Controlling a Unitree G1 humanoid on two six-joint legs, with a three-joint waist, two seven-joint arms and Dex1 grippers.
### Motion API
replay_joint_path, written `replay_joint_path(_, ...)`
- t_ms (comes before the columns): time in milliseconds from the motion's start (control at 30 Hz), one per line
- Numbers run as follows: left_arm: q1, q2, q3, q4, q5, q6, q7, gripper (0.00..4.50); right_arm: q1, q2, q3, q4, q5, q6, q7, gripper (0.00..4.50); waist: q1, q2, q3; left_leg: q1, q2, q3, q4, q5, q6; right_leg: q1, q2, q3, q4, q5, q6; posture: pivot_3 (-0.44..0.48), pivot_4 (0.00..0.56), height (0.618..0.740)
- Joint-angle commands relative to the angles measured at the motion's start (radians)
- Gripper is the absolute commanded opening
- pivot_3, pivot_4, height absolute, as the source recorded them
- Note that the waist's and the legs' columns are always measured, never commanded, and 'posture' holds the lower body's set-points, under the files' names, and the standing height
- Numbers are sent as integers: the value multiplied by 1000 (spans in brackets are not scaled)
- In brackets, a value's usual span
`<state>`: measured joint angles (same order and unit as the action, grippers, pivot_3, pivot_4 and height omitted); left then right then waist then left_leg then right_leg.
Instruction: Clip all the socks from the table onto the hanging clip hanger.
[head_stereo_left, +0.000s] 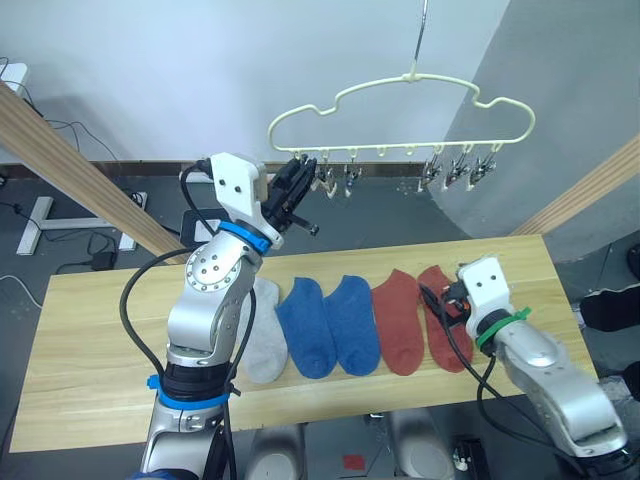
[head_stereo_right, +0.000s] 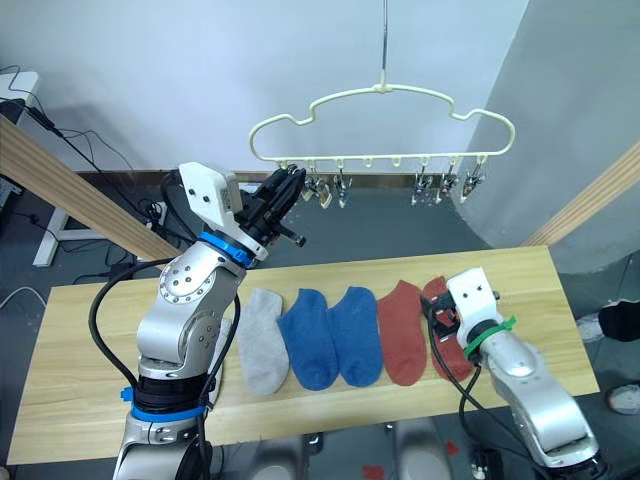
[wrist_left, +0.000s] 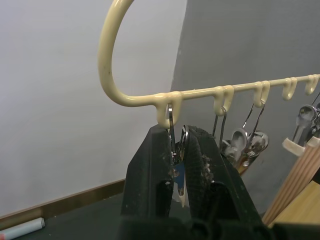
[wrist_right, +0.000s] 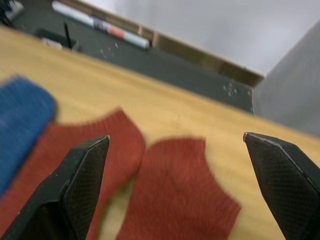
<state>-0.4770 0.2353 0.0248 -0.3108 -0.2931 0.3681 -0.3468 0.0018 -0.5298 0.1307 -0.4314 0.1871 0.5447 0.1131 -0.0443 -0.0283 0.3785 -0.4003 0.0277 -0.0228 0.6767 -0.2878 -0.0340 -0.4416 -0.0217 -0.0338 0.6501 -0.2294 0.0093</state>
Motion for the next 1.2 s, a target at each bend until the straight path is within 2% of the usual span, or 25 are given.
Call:
replay_joint_path(33,-13,8,8,-60,-35,12,-18,180,14,20,-16,101,-58,-112,24,4500,2,0,1,0,0,0,0,0,0,0,0,0,0,0,0,-112,431,740)
replay_joint_path(233,-23,20,23,-59,-57,41,-25,180,-28,58,-30,286,-99,-218,77,4500,4,2,4,0,0,0,0,0,0,0,0,1,0,0,0,-95,430,740)
replay_joint_path(400,-30,33,25,-55,-74,52,-35,180,-79,103,-43,377,-93,-269,122,4500,5,4,7,0,1,0,0,0,0,0,0,1,1,0,0,-92,432,740)
replay_joint_path(733,-31,42,29,-52,-107,68,-62,180,-121,174,-80,456,-75,-231,134,4500,12,5,7,1,1,-1,0,0,0,0,-1,1,1,0,0,-86,432,740)
replay_joint_path(767,-31,42,30,-51,-117,69,-68,180,-120,178,-85,454,-75,-226,135,4135,12,5,7,1,1,-1,0,0,0,0,-1,1,1,0,0,-86,432,740)
replay_joint_path(800,-31,43,31,-51,-124,70,-73,180,-119,181,-88,453,-78,-223,138,3955,12,5,7,1,1,-1,0,0,0,0,-1,1,1,0,0,-86,432,740)
replay_joint_path(967,-38,58,44,-54,-188,103,-116,180,-94,188,-117,427,-95,-231,124,2171,12,5,7,1,1,-1,0,0,0,0,-1,1,1,0,0,-76,431,740)
replay_joint_path(1167,-66,90,68,-35,-245,131,-149,180,-29,148,-142,289,-110,-225,139,22,15,7,9,0,0,-1,0,0,0,0,-1,1,0,0,0,-74,429,740)
replay_joint_path(1200,-74,92,74,-30,-255,140,-148,180,-20,136,-143,256,-112,-221,145,0,15,7,9,0,0,-1,0,0,0,0,-1,1,0,0,0,-74,429,740)
